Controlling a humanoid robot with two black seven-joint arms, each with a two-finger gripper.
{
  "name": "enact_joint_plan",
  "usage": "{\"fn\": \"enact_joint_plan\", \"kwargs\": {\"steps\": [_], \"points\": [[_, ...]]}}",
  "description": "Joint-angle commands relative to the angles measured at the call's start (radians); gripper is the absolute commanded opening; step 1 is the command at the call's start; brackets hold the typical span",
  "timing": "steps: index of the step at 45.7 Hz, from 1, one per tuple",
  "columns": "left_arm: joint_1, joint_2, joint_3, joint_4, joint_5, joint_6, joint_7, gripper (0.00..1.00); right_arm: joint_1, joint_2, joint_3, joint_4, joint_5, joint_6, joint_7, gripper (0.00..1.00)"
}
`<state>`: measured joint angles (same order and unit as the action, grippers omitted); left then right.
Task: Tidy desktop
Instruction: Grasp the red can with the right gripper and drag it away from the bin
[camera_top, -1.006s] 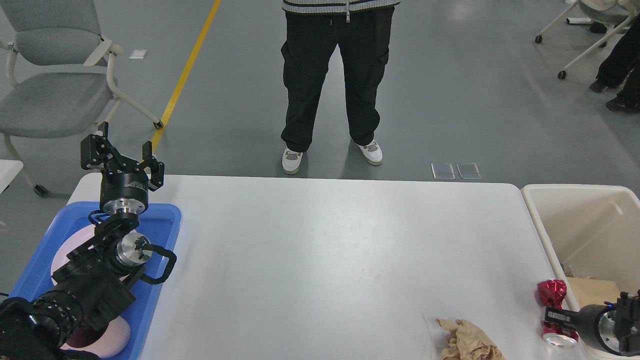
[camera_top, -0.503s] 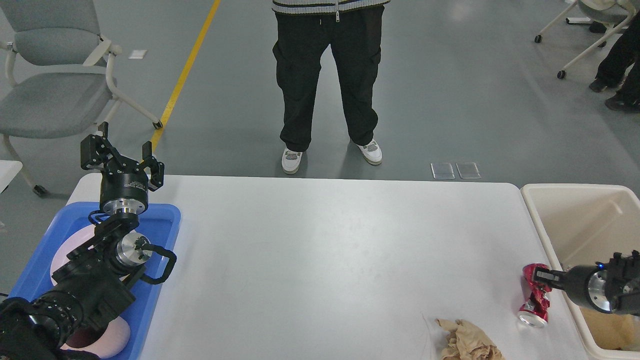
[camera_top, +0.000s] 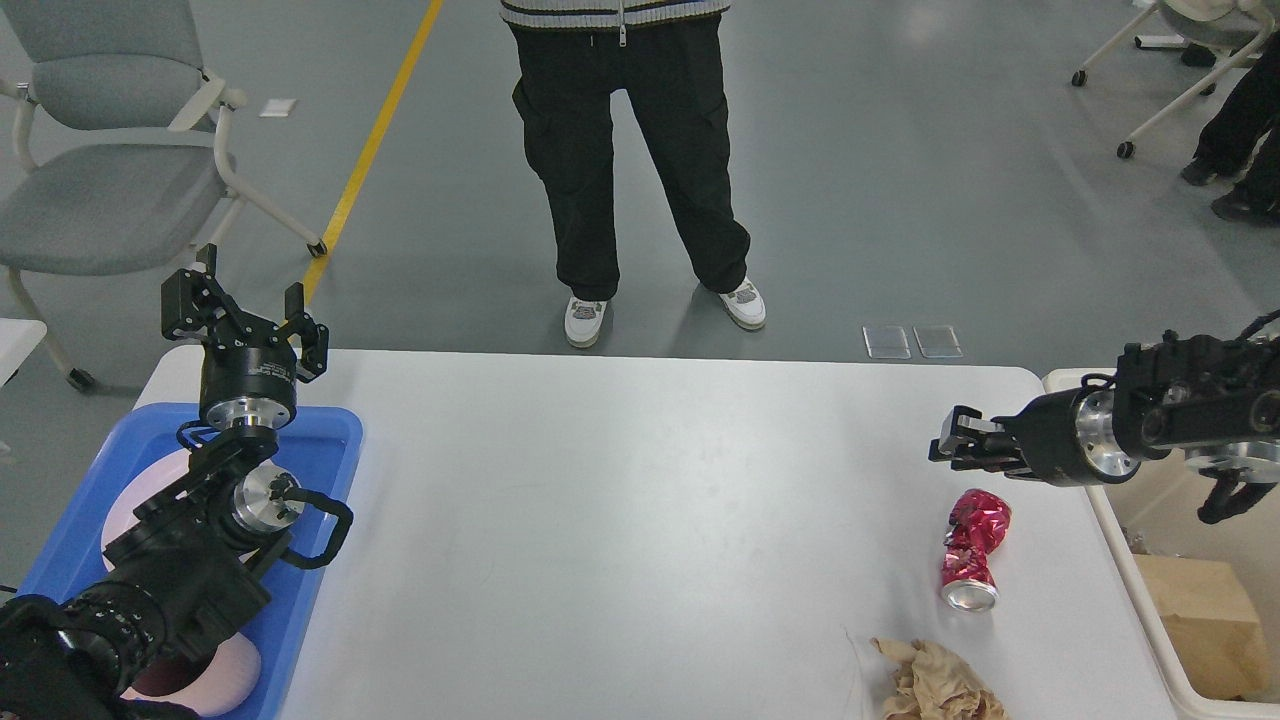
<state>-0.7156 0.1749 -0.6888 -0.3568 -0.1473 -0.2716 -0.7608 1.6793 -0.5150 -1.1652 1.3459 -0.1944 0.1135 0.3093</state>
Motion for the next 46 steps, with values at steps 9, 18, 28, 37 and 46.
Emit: {"fn": "enact_joint_plan", "kwargs": {"steps": [9, 18, 28, 37, 46], "points": [[0.001, 0.000, 0.000, -0.001, 0.000, 0.000, 0.000, 0.96, -0.025, 0.066, -0.053, -0.033, 0.006, -0.002, -0.007, 1.00], [0.001, 0.000, 0.000, -0.001, 0.000, 0.000, 0.000, 0.96, -0.174, 0.127, -0.057, -0.169, 0.110, -0.009, -0.012, 1.00], [-0.001, 0.000, 0.000, -0.001, 0.000, 0.000, 0.000, 0.96, -0.311, 0.217, -0.057, -0.341, 0.161, -0.003, -0.012, 1.00], [0.001, 0.000, 0.000, -0.001, 0.000, 0.000, 0.000, 0.96, -0.421, 0.296, -0.093, -0.445, 0.225, -0.005, -0.012, 1.00], [0.001, 0.000, 0.000, -0.001, 0.000, 0.000, 0.000, 0.96, -0.457, 0.325, -0.100, -0.478, 0.237, -0.005, -0.012, 1.00]]}}
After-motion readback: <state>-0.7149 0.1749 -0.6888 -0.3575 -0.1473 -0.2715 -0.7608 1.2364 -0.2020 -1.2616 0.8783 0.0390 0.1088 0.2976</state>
